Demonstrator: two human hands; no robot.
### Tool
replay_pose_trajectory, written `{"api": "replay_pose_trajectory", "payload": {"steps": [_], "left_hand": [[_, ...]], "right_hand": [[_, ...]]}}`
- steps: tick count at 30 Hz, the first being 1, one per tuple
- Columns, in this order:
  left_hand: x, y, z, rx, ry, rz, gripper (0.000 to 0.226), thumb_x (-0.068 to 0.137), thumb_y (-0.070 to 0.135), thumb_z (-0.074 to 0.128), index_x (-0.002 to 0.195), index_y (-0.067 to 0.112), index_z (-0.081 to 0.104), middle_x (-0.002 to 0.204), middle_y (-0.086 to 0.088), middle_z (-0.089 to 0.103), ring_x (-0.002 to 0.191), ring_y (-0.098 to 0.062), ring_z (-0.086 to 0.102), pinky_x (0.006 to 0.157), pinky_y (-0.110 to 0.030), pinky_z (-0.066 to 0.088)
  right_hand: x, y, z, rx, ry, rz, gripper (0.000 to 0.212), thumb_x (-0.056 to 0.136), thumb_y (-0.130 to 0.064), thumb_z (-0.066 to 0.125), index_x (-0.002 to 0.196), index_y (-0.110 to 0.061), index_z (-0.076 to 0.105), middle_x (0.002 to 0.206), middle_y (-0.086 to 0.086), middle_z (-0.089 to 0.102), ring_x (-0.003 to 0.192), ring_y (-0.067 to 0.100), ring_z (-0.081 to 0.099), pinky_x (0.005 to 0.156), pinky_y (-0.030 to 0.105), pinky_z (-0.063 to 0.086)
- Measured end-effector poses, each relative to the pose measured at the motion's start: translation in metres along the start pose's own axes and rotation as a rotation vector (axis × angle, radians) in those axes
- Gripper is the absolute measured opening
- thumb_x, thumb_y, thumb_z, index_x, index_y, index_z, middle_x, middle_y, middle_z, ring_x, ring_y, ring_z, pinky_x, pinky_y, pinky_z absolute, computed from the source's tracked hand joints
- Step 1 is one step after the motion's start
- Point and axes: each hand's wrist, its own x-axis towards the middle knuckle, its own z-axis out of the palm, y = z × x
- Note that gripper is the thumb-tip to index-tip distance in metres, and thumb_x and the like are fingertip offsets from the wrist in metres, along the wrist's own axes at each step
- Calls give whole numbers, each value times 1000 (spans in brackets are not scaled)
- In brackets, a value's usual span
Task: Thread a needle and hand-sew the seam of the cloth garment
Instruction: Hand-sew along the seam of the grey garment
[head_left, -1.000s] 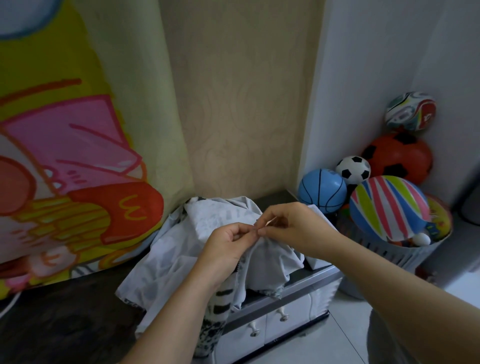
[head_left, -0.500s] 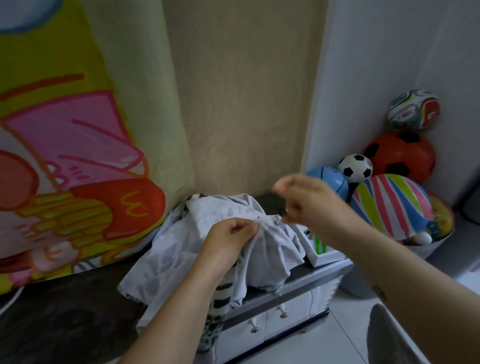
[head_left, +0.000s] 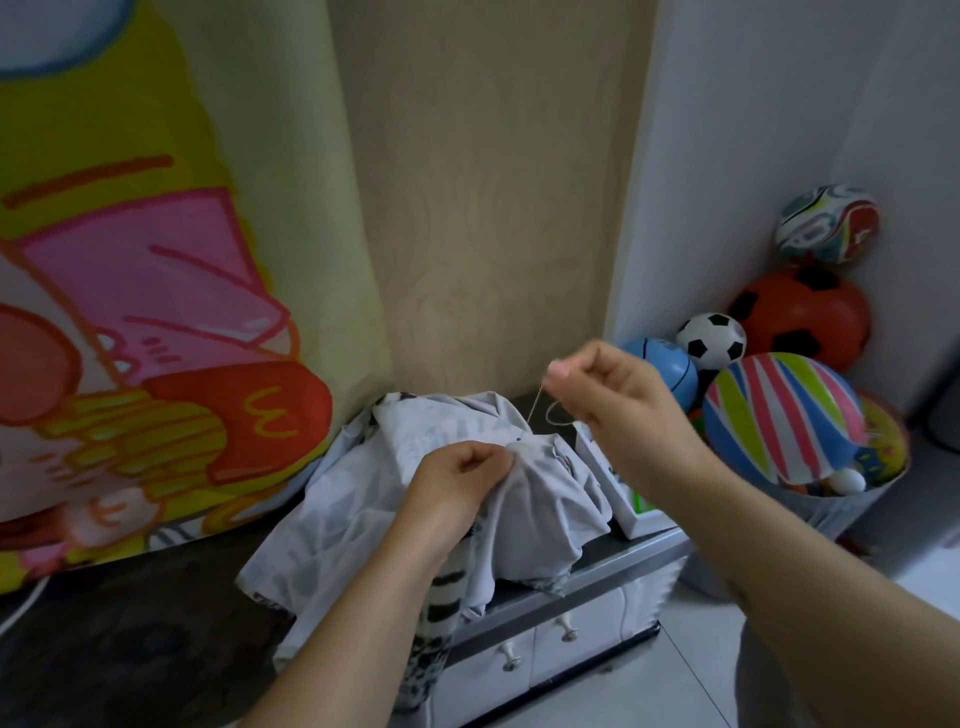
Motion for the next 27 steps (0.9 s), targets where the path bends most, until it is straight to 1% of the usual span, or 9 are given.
{"api": "replay_pose_trajectory", "payload": {"steps": [2, 4, 7, 9, 11, 15, 19, 22, 27], "left_hand": [[1, 1, 2, 16, 13, -18, 14, 91, 21, 63, 86, 12, 73, 82, 4, 72, 77, -7, 64, 66, -12, 49], [1, 3, 4, 26, 41, -32, 14, 91, 22, 63, 82, 16, 72, 81, 5, 70, 77, -7, 61, 64, -11, 48], [1, 5, 2, 47, 61, -31, 13, 91, 25, 63, 81, 22, 71, 85, 7, 71, 82, -7, 62, 67, -15, 45], [-1, 6, 1, 29, 62, -24, 11, 91, 27, 64, 86, 21, 72, 88, 7, 72, 87, -8, 65, 71, -16, 46], [-1, 5, 1, 32, 69, -15, 11, 90, 29, 64, 88, 21, 72, 90, 7, 73, 90, -9, 65, 74, -18, 47], [-2, 4, 5, 43, 72, 12, 12, 91, 28, 63, 91, 19, 72, 90, 5, 72, 82, -5, 62, 63, -7, 46], [-2, 4, 8, 29, 49, 21, 10, 91, 24, 63, 88, 21, 72, 87, 8, 73, 84, -3, 65, 63, -6, 44], [-3, 3, 6, 22, 51, 18, 11, 91, 24, 63, 91, 18, 72, 88, 6, 72, 81, -2, 64, 61, -6, 44], [2, -2, 2, 17, 65, 1, 12, 91, 21, 63, 83, 19, 71, 85, 7, 72, 81, -6, 64, 65, -10, 44]], "right_hand": [[5, -6, -2, 415, -75, 103, 25, 85, -13, 57, 63, -14, 45, 45, -6, 30, 41, 7, 31, 73, 27, 57], [8, -6, -12, 518, -288, 317, 30, 80, -21, 67, 58, -18, 46, 49, -5, 21, 44, 8, 24, 62, 27, 56], [3, 2, -33, -41, -718, 661, 14, 78, -27, 73, 77, -17, 64, 60, 6, 37, 53, 14, 40, 62, 27, 56], [-3, 10, -36, -610, -803, 744, 12, 87, -27, 65, 92, -16, 65, 78, 17, 50, 67, 26, 58, 74, 31, 59], [-5, 19, -32, -821, -571, 655, 11, 87, -22, 65, 96, -15, 65, 94, 7, 61, 80, 22, 68, 74, 26, 58], [-3, 26, -16, -688, -168, 363, 14, 82, -28, 70, 87, -18, 63, 89, -7, 63, 81, 8, 63, 65, 17, 53], [-1, 40, -3, -882, -104, 183, 16, 79, -42, 70, 82, -27, 65, 93, -7, 67, 88, 5, 61, 79, 22, 52], [0, 42, -1, -881, -74, 107, 11, 83, -32, 68, 74, -27, 65, 74, -2, 66, 62, 2, 54, 61, 15, 46], [-7, 20, 1, -137, 44, -2, 14, 86, -9, 63, 74, -6, 58, 56, 9, 46, 50, 14, 38, 57, 24, 40]]}}
